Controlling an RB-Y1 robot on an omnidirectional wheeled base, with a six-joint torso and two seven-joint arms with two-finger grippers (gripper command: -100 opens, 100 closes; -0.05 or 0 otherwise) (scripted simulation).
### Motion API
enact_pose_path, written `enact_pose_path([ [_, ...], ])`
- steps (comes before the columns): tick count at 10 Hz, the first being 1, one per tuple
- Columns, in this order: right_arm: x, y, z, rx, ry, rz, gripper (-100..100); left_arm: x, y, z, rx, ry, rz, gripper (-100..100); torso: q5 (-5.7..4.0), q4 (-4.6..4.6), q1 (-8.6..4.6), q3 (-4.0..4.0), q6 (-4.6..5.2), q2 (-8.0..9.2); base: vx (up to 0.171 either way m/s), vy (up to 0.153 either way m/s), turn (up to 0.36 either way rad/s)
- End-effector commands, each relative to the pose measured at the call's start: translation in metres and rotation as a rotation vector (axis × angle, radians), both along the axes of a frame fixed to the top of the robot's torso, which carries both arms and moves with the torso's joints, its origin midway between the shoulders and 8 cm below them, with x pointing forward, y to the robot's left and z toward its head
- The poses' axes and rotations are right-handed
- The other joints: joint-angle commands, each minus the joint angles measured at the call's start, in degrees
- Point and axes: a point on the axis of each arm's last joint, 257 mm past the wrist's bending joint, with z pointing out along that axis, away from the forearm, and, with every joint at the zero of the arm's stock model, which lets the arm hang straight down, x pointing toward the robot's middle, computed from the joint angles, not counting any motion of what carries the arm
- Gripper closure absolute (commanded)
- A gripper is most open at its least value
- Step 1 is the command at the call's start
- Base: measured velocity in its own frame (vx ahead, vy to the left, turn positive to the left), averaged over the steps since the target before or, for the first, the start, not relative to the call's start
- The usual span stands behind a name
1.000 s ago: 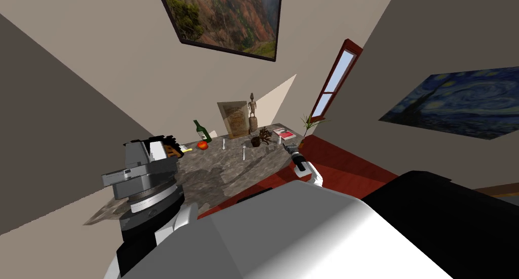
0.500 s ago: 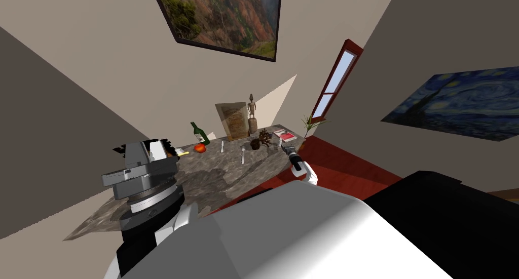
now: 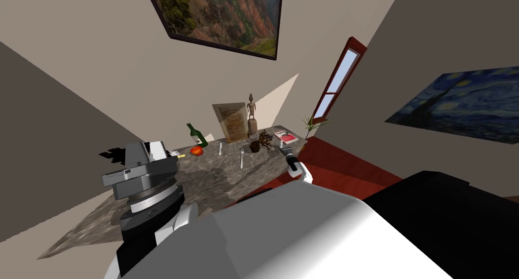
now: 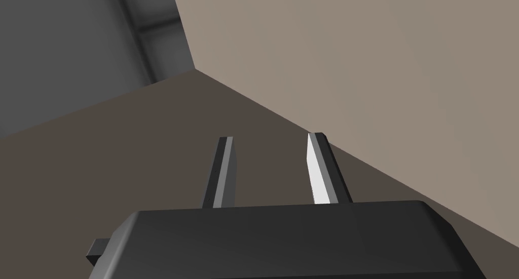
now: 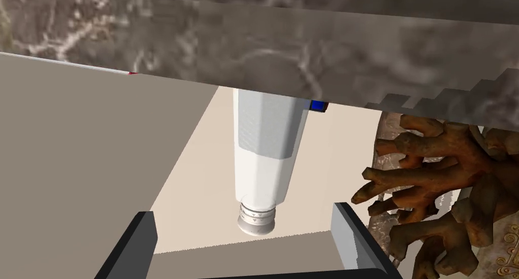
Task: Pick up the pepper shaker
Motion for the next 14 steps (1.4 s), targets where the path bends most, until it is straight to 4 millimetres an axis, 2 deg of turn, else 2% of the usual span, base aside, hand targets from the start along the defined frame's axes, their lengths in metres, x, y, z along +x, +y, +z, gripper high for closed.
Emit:
enact_pose_path([
  [1, 0.003, 0.009, -0.01, 0.017, 0.008, 0.001, -100, 0.0, 0.0, 0.0, 0.0, 0.0, 0.0, 0, 0.0, 0.0, 0.0, 0.0, 0.0, 0.0, 0.073, -0.053, 0.003],
  [2, 0.004, 0.02, -0.016, 0.039, 0.012, 0.001, -100, 0.0, 0.0, 0.0, 0.0, 0.0, 0.0, 0, -0.01, 0.0, -0.07, 0.02, 0.01, 0.05, 0.057, -0.048, 0.009],
  [3, 0.002, 0.015, -0.012, 0.026, 0.008, 0.002, -100, 0.0, 0.0, 0.0, 0.0, 0.0, 0.0, 0, -0.01, 0.02, -0.05, 0.05, 0.0, 0.1, 0.027, -0.018, 0.008],
  [4, 0.003, 0.017, -0.013, 0.028, 0.009, 0.002, 0, 0.0, 0.0, 0.0, 0.0, 0.0, 0.0, 0, 0.01, 0.04, 0.02, 0.12, 0.01, 0.22, 0.006, -0.003, 0.0],
  [5, 0.003, 0.016, -0.013, 0.028, 0.009, 0.002, -100, 0.0, 0.0, 0.0, 0.0, 0.0, 0.0, 0, 0.02, 0.06, 0.08, 0.17, 0.01, 0.3, 0.0, 0.0, 0.0],
  [6, 0.003, 0.016, -0.013, 0.028, 0.009, 0.002, 100, 0.0, 0.0, 0.0, 0.0, 0.0, 0.0, 0, 0.03, 0.07, 0.1, 0.19, 0.01, 0.34, 0.0, 0.0, 0.0],
  [10, 0.003, 0.017, -0.013, 0.028, 0.008, 0.002, 100, 0.0, 0.0, 0.0, 0.0, 0.0, 0.0, 0, 0.02, 0.06, 0.08, 0.17, 0.0, 0.31, 0.0, 0.0, 0.0],
  [11, 0.003, 0.017, -0.013, 0.028, 0.008, 0.002, 0, 0.0, 0.0, 0.0, 0.0, 0.0, 0.0, 0, 0.02, 0.06, 0.08, 0.17, 0.0, 0.31, 0.0, 0.0, 0.0],
  [12, 0.003, 0.004, -0.007, -0.018, 0.014, 0.011, -100, 0.0, 0.0, 0.0, 0.0, 0.0, 0.0, 0, 0.02, 0.06, 0.08, 0.17, 0.0, 0.3, -0.026, -0.003, -0.043],
  [14, 0.003, -0.005, -0.003, -0.054, 0.021, 0.021, -100, 0.0, 0.0, 0.0, 0.0, 0.0, 0.0, 0, 0.01, 0.09, 0.0, 0.25, 0.01, 0.46, -0.055, -0.017, -0.062],
])
